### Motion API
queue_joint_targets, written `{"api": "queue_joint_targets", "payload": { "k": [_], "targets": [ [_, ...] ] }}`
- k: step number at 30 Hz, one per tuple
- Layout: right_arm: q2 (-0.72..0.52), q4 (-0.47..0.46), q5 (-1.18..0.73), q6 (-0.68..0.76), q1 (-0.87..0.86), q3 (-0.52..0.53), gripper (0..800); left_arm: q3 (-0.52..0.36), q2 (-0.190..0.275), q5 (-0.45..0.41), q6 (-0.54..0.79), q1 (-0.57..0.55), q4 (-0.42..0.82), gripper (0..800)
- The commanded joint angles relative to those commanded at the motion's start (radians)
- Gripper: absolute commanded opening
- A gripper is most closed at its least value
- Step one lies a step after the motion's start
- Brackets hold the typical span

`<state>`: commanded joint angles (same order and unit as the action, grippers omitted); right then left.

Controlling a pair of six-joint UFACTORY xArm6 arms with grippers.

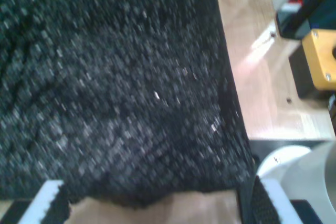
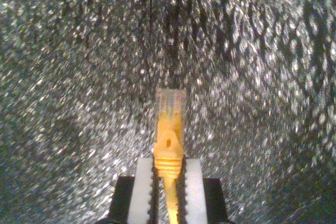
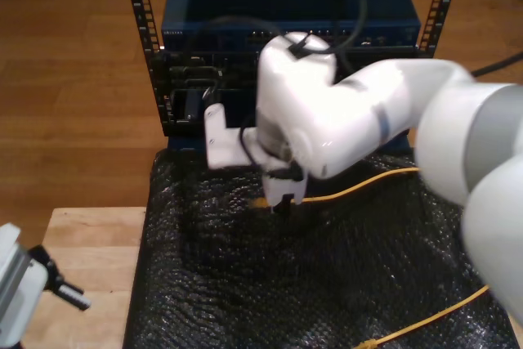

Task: Grab the cable and plug it in

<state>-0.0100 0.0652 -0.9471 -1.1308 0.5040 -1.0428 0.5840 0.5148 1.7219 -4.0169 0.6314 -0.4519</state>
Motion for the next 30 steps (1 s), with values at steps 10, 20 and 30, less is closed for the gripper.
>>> {"api": "queue_joint_targets", "payload": {
  "k": [10, 20, 30],
  "targets": [
    [-0.115, 0.15, -0.155, -0.103, -0.144, 0.011, 6, 0.046, -0.015, -0.014, -0.169, -0.227, -0.127, 800],
    [-0.256, 0.273, -0.301, -0.158, -0.25, 0.037, 6, 0.12, -0.118, -0.087, -0.247, -0.308, -0.33, 800],
    [-0.351, 0.307, -0.365, -0.158, -0.27, 0.055, 6, 0.146, -0.175, -0.189, -0.292, -0.457, -0.454, 800]
  ]
}}
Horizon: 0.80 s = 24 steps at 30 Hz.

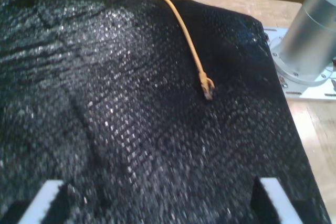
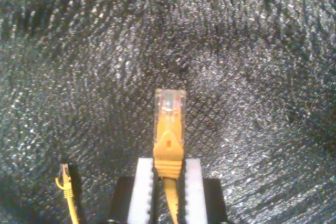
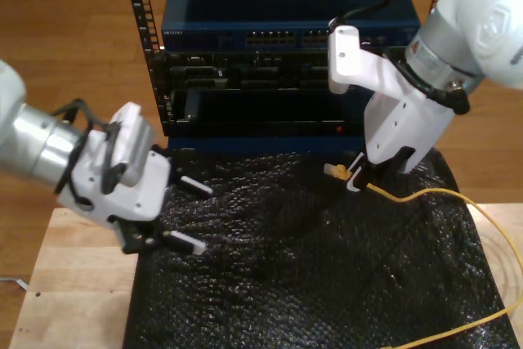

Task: Grab the cable and plug it in

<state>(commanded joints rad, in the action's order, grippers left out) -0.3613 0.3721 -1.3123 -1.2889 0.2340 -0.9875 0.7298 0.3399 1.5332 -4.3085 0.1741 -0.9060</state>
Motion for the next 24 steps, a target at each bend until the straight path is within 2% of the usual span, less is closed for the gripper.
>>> {"api": "queue_joint_targets", "payload": {
  "k": [10, 16, 24],
  "targets": [
    [-0.014, 0.035, 0.0, 0.002, 0.002, 0.009, 6, 0.017, -0.018, -0.109, -0.034, -0.192, -0.115, 800],
    [-0.02, 0.037, 0.0, 0.003, 0.005, 0.009, 7, 0.074, -0.06, -0.115, -0.052, -0.206, -0.13, 800],
    [-0.018, 0.046, 0.002, 0.005, 0.008, 0.009, 6, 0.13, -0.086, -0.115, -0.06, -0.206, -0.255, 799]
  ]
}}
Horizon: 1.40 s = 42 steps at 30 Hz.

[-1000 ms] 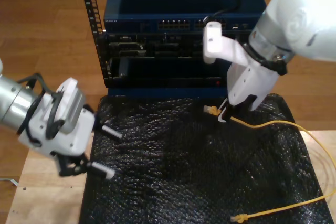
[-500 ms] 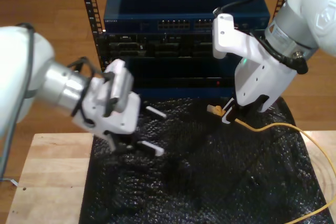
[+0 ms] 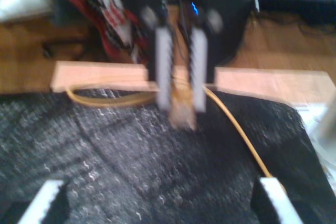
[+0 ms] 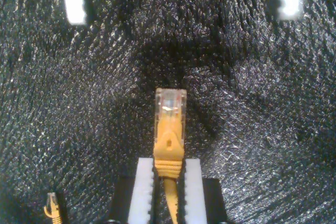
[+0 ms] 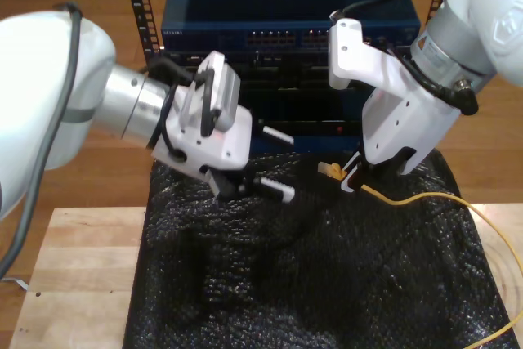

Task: Grab the cable and plug it in

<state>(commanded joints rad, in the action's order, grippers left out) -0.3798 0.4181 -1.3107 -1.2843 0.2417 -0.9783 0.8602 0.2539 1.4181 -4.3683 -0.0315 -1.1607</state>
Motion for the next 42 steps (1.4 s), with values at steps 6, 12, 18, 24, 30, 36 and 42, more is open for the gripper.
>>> {"api": "queue_joint_targets", "payload": {
  "k": [6, 12, 18, 24, 30, 36, 42],
  "targets": [
    [0.0, 0.017, 0.002, 0.0, 0.003, -0.002, 7, 0.0, -0.017, 0.0, 0.002, -0.002, -0.003, 795],
    [0.006, 0.018, 0.005, 0.0, 0.009, -0.005, 7, -0.006, -0.02, 0.014, 0.0, -0.003, -0.006, 771],
    [0.017, 0.026, 0.005, 0.002, 0.011, -0.006, 7, -0.011, -0.02, 0.015, -0.009, -0.003, -0.005, 710],
    [0.031, 0.029, 0.005, 0.002, 0.012, -0.006, 6, -0.011, -0.031, 0.037, -0.006, -0.005, -0.006, 661],
    [0.043, 0.051, 0.005, 0.0, 0.021, -0.005, 7, -0.008, -0.031, 0.081, -0.003, -0.005, -0.006, 606],
    [0.046, 0.054, 0.005, 0.0, 0.021, -0.005, 6, -0.008, -0.032, 0.081, -0.002, -0.011, -0.005, 548],
    [0.046, 0.052, 0.005, 0.0, 0.021, -0.005, 7, -0.009, -0.032, 0.077, 0.017, -0.017, -0.003, 428]
  ]
}}
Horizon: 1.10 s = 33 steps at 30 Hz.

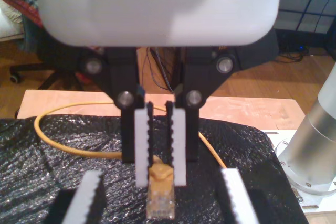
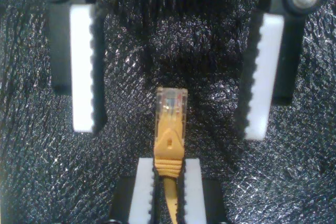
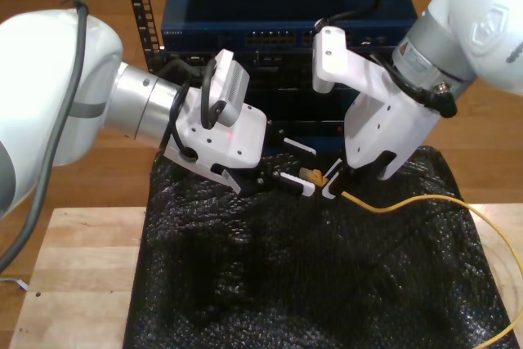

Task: Grab the cable and plug it in

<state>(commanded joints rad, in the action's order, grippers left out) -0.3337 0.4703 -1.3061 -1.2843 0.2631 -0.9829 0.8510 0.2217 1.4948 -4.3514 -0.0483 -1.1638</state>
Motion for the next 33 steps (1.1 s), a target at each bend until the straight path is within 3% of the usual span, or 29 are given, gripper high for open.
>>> {"api": "queue_joint_targets", "payload": {
  "k": [22, 28, 33],
  "targets": [
    [0.006, -0.002, 0.002, 0.0, 0.0, 0.003, 10, -0.017, 0.003, -0.003, -0.006, 0.0, 0.002, 234],
    [0.006, -0.002, 0.002, 0.0, 0.0, 0.003, 10, -0.018, 0.005, -0.006, -0.015, 0.0, 0.003, 92],
    [0.006, -0.002, 0.002, 0.0, 0.0, 0.003, 21, -0.026, 0.008, -0.009, -0.015, 0.0, 0.003, 20]
  ]
}}
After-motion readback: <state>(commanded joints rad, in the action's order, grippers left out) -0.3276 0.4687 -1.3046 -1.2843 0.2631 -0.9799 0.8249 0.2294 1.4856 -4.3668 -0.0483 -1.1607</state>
